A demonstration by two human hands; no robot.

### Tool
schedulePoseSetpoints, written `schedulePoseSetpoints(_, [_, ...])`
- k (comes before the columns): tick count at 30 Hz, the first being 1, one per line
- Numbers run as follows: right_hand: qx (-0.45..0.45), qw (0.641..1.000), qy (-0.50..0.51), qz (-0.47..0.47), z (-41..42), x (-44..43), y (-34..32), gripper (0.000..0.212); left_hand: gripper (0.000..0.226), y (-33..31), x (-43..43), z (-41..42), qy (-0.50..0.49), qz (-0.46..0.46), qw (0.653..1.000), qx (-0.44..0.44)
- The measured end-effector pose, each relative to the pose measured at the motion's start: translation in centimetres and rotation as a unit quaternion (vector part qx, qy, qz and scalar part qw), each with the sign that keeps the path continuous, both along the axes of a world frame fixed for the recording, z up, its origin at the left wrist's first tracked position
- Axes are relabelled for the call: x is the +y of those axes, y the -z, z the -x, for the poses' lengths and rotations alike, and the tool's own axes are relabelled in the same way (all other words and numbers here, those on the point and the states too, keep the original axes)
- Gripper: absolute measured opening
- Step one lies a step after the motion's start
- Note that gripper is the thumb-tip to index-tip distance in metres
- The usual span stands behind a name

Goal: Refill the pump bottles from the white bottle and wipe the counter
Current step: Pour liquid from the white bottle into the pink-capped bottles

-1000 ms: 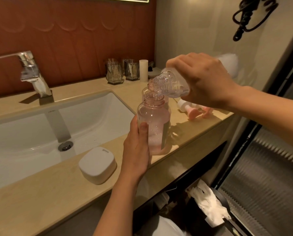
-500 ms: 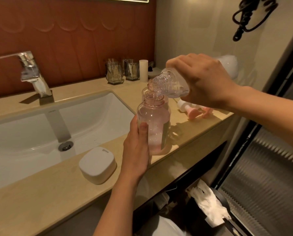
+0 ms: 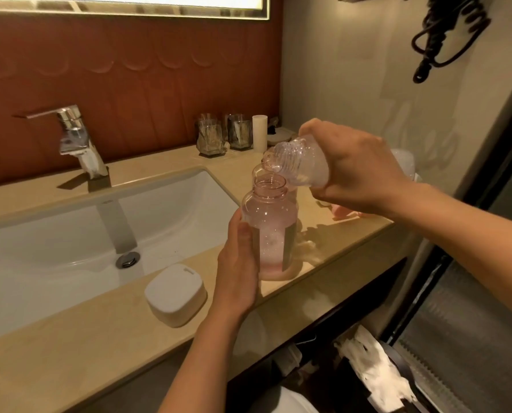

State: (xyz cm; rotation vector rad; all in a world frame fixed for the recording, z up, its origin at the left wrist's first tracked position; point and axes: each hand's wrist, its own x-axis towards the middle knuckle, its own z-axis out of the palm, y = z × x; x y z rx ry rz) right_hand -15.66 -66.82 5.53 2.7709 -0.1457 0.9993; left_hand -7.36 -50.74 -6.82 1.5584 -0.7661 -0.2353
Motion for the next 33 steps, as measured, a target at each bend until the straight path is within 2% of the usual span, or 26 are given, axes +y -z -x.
schedulePoseSetpoints(7, [-0.035, 0.997, 0.019, -0.065, 0.6, 0.2, -0.1, 0.049, 0.057, -2.6, -0.8, -1.2, -0.059, 0.046, 0.987, 0.143])
schedulePoseSetpoints(11, [-0.044, 0.992, 0.002, -0.116, 0.6, 0.2, 0.0, 0.056, 0.036, -5.7, -1.9, -3.2, -0.072, 0.032, 0.992, 0.102])
schedulePoseSetpoints(14, [-0.059, 0.986, -0.004, -0.154, 0.6, 0.1, -0.1, 0.057, 0.049, -8.4, -3.1, -4.2, -0.007, -0.015, 0.996, 0.085])
schedulePoseSetpoints(18, [-0.06, 0.983, 0.011, -0.172, 0.5, -0.2, 0.2, 0.06, 0.074, -11.2, -4.3, -5.3, 0.103, -0.133, 0.984, 0.063])
schedulePoseSetpoints(19, [-0.064, 0.982, 0.015, -0.176, 0.6, -0.2, 0.2, 0.06, 0.068, -11.7, -4.5, -5.5, 0.131, -0.165, 0.976, 0.055])
schedulePoseSetpoints(21, [-0.069, 0.979, 0.015, -0.191, 0.6, -0.2, 0.3, 0.063, 0.038, -12.5, -5.0, -5.9, 0.168, -0.215, 0.961, 0.04])
schedulePoseSetpoints(22, [-0.07, 0.977, 0.012, -0.199, 0.6, -0.3, 0.3, 0.066, 0.034, -12.7, -5.2, -6.3, 0.177, -0.231, 0.956, 0.035])
schedulePoseSetpoints(26, [-0.074, 0.973, 0.006, -0.22, 0.7, -0.2, 0.5, 0.071, 0.077, -12.6, -6.5, -7.8, 0.196, -0.289, 0.937, 0.022])
schedulePoseSetpoints(28, [-0.08, 0.969, 0.007, -0.232, 0.8, -0.1, 0.4, 0.073, 0.091, -12.3, -6.8, -8.4, 0.196, -0.311, 0.93, 0.027])
schedulePoseSetpoints(31, [-0.085, 0.965, 0.008, -0.246, 1.1, 0.1, 0.3, 0.074, 0.111, -11.7, -7.0, -9.0, 0.178, -0.298, 0.936, 0.057])
schedulePoseSetpoints(33, [-0.08, 0.965, 0.015, -0.251, 1.3, 0.3, 0.4, 0.07, 0.115, -11.2, -6.6, -9.3, 0.139, -0.277, 0.948, 0.072])
